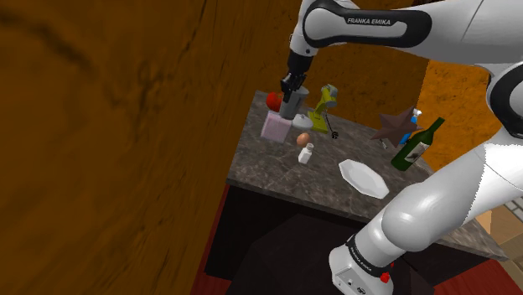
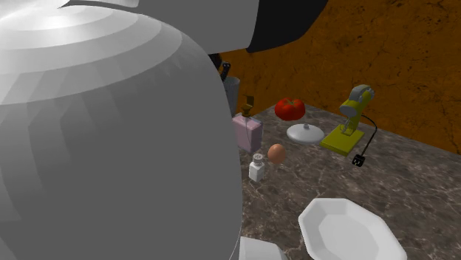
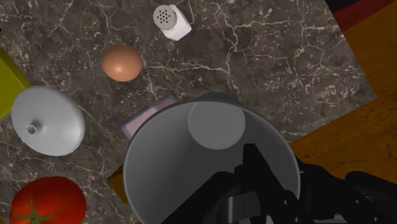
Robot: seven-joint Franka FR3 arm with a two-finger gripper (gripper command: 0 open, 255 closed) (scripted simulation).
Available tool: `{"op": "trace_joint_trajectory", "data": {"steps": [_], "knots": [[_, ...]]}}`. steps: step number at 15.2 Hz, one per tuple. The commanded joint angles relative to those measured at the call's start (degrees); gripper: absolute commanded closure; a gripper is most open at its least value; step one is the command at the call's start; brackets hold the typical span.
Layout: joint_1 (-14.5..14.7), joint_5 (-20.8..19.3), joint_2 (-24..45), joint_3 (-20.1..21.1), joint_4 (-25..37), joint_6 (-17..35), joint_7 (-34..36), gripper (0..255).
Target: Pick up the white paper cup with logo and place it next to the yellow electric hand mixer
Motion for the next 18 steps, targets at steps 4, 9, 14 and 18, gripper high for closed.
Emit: {"op": "trace_joint_trajectory", "data": {"steps": [4,9,14,18], "knots": [[0.1,0.1,0.0,0.1,3.8,-3.8,-0.3,255],[0.1,0.2,0.3,0.1,8.0,-7.7,-0.7,255],[0.1,0.1,1.0,0.2,12.7,-11.6,-1.1,255],[0.1,0.1,1.8,0.3,16.7,-14.8,-1.4,255]]}}
